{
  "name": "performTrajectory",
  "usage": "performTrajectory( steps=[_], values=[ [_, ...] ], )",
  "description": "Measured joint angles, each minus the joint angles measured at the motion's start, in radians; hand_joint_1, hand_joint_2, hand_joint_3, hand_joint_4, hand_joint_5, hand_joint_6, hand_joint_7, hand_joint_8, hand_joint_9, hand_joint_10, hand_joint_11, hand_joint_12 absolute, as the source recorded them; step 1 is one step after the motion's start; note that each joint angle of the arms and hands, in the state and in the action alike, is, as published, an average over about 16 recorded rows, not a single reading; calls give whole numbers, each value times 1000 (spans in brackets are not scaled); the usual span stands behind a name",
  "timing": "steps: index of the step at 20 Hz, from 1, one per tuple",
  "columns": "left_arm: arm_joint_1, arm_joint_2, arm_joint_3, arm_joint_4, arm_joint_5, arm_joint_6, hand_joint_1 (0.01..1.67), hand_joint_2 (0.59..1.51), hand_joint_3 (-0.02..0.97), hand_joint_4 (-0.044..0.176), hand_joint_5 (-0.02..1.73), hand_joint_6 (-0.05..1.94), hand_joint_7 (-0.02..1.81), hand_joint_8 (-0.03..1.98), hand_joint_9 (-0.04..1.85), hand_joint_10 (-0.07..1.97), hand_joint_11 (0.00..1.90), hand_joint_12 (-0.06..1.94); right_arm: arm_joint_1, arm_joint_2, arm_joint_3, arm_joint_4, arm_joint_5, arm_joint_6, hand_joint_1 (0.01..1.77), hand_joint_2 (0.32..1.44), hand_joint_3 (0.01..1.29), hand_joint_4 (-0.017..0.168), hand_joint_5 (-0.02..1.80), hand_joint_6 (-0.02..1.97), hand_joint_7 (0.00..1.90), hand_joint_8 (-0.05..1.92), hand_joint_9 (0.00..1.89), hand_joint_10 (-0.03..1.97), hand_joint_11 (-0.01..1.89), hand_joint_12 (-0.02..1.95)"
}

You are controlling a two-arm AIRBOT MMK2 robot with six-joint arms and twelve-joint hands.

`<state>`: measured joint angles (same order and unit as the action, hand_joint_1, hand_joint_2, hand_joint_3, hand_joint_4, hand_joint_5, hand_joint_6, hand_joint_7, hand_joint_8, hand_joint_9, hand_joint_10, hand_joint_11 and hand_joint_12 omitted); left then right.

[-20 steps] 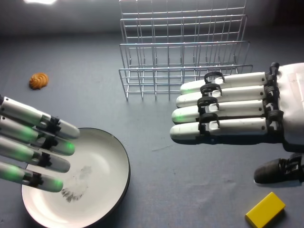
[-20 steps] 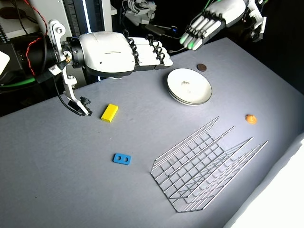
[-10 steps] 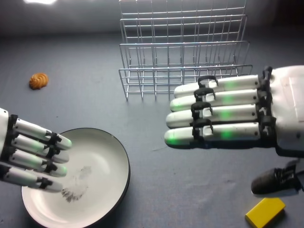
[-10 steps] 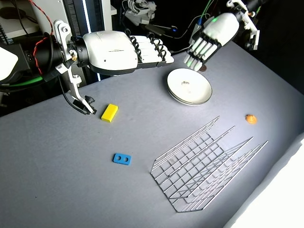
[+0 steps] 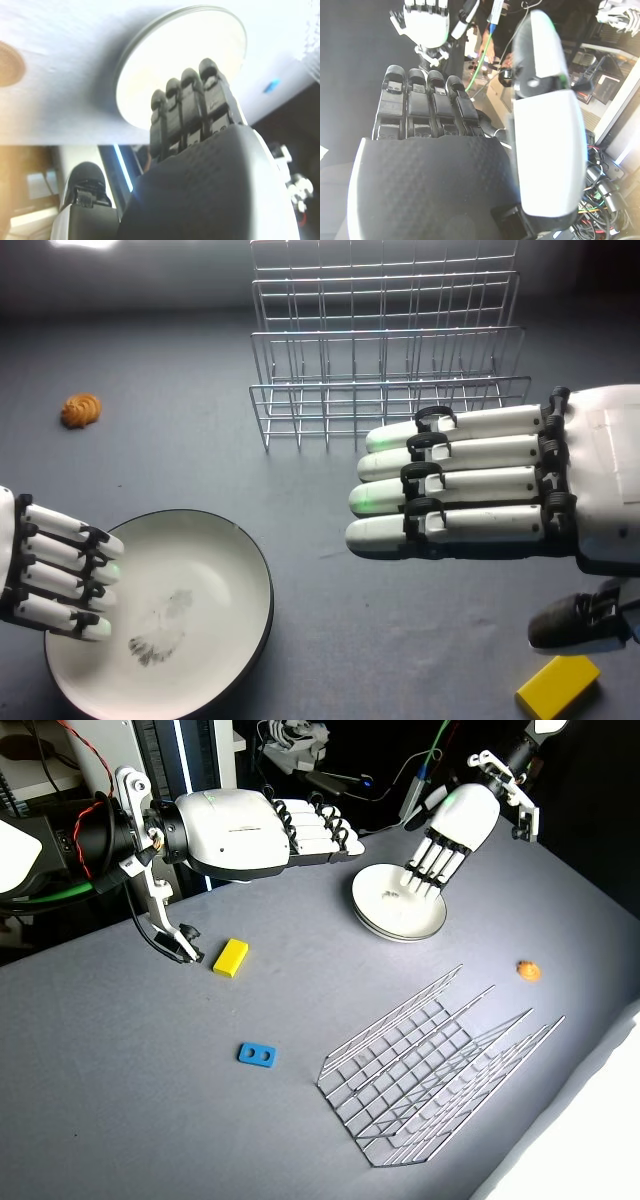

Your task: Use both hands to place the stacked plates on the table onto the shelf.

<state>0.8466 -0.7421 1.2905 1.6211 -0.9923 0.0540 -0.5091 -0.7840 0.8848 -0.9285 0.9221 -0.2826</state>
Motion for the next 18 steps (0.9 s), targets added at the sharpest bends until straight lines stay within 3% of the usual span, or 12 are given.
performTrajectory(
  steps=[10,18],
  values=[
    [128,-23,30,-79,13,0,25,1132,11,-8,221,-12,197,5,173,6,72,153,3,-8,0,2,-23,-14,1089,1027,15,2,21,31,22,27,16,6,21,-8],
    [198,-38,-33,-202,48,0,25,1130,12,-10,199,-14,176,-2,174,10,71,163,12,-42,1,6,-89,-69,1091,1026,15,2,21,31,21,27,15,5,21,-8]
  ],
)
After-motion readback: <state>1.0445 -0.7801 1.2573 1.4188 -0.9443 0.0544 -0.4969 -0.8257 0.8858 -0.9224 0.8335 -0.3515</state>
